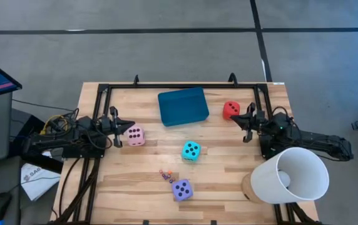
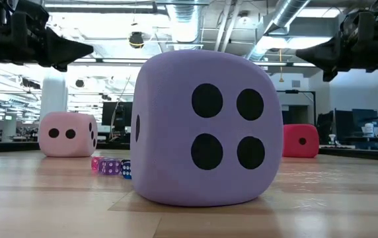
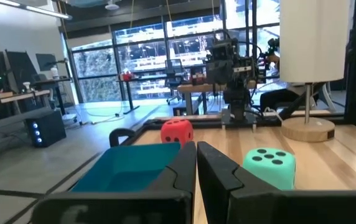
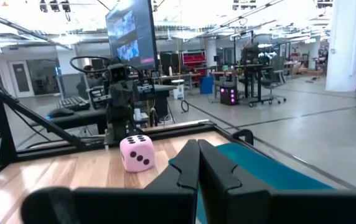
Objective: Pick & Place Dice
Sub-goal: Put the large red dice into the blue bin
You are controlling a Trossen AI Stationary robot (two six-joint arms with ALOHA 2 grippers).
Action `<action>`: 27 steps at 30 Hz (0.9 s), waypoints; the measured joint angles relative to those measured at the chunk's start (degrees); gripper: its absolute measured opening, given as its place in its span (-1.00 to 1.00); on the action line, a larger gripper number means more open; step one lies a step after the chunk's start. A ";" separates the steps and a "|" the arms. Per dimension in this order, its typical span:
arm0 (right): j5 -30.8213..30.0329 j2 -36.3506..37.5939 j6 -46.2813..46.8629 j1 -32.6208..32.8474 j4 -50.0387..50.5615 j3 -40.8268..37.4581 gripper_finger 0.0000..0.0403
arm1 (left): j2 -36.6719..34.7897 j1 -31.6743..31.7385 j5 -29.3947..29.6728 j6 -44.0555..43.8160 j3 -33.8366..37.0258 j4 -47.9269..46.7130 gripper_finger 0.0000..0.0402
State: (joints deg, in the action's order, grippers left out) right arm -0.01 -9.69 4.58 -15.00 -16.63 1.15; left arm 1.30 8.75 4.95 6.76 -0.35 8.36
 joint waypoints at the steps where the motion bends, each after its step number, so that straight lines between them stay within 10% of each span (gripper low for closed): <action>1: 0.00 0.00 0.00 -0.01 0.29 0.00 -1.00 | -0.01 0.00 0.00 0.00 0.01 0.34 -0.97; 27: -0.97 0.00 -4.06 -0.15 1.34 0.00 -1.00 | 0.00 0.00 -0.26 0.04 -0.01 1.13 -0.97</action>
State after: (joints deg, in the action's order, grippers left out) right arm -0.99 -9.69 0.52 -15.16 -15.29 1.15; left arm 1.30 8.75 4.69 6.81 -0.36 9.50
